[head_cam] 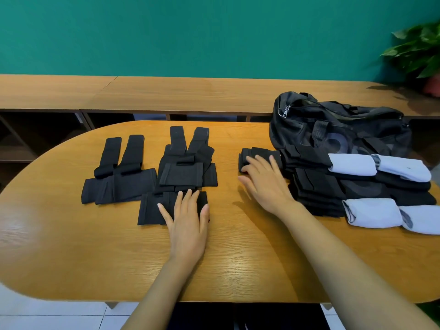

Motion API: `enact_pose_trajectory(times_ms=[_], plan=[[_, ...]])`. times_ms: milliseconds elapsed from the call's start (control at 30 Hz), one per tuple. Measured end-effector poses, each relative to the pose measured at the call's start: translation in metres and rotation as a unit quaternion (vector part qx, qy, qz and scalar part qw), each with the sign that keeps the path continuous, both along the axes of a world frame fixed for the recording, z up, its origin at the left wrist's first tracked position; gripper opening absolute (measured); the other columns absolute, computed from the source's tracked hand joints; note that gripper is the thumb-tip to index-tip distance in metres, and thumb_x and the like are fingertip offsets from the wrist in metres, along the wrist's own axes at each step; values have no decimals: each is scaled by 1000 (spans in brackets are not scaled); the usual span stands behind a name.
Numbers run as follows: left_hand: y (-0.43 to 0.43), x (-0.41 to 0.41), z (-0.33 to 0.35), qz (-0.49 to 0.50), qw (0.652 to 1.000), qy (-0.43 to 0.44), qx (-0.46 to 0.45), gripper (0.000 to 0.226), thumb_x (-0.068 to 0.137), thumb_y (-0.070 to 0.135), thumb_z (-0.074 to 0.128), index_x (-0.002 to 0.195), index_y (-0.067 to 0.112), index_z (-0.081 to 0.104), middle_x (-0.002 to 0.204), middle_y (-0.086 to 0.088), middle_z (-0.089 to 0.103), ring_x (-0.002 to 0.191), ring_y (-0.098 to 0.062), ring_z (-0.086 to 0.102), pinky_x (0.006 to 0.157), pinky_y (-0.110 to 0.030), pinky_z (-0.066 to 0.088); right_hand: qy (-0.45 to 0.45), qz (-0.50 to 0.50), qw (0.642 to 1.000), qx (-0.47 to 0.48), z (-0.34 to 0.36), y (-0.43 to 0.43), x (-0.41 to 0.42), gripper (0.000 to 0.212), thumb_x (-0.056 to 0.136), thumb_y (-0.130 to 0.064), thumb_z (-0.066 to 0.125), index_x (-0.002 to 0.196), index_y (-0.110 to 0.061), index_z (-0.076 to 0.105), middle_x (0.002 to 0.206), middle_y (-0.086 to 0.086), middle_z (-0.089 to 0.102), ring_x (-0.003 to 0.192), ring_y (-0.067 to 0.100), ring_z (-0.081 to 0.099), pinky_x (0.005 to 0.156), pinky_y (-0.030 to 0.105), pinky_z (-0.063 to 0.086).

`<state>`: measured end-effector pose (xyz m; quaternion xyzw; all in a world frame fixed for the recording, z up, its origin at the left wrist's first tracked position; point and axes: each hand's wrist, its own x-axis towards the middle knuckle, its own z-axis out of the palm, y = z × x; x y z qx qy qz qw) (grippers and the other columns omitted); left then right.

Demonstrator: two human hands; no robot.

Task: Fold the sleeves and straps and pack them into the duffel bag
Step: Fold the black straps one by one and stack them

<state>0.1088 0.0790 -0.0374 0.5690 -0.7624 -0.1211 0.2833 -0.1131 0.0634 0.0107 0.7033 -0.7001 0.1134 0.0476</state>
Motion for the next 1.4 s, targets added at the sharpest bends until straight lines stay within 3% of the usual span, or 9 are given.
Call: enact_pose_trajectory(times_ms=[133,267,500,700,1000,1167,1333,1400], plan=[[-8,9,1,33,997,-62,-24,77,93,59,5,148,16,38,158,-2,29,150,-17,9,109,-40,-33,-14,111,993,42,-3,3,41,51,103,-52,24,135,-27,54,160,-4,27,150,15,8,122,45,-5],[-17,16,-5,53,991,-120,-6,79,93,61,2,153,17,27,162,0,20,151,-20,5,108,-46,-32,-24,168,982,87,-11,-6,71,54,103,-54,26,139,-25,53,162,-7,19,151,15,0,121,47,-8],[-16,13,-3,67,986,-149,13,65,99,52,17,155,19,22,162,3,20,151,-19,4,111,-54,-24,1,127,987,95,-8,-14,83,64,102,-55,22,151,-15,35,163,-9,17,151,14,2,122,45,-5],[-17,13,-3,70,986,-154,11,55,103,46,24,150,19,35,159,1,29,151,-22,8,111,-55,-22,-6,108,994,22,-8,23,61,77,97,-62,9,149,-14,40,160,-9,25,150,10,9,123,42,-3],[-17,14,-3,72,987,-144,17,54,104,38,25,154,18,24,160,1,25,151,-21,8,112,-57,-19,-21,79,996,42,-31,116,26,83,95,-67,-3,148,-20,40,157,-15,29,147,2,10,121,34,-8],[-17,15,-5,69,987,-145,12,54,104,39,24,154,18,25,160,0,26,151,-22,9,113,-58,-18,-44,75,996,-26,-43,151,20,67,103,-58,14,127,-22,65,135,-14,58,129,4,41,120,34,9],[-18,16,-8,64,988,-144,4,57,104,43,23,154,17,27,160,0,27,151,-23,11,113,-60,-17,-114,102,983,-96,-44,165,13,53,105,-51,24,95,-27,71,119,-16,64,120,4,46,116,40,25],[-18,16,-9,62,987,-146,5,59,103,47,21,154,17,26,160,-1,26,151,-24,9,112,-60,-18,-146,76,983,-87,-37,158,13,54,103,-56,22,101,-28,68,126,-15,61,127,3,41,116,40,28]])
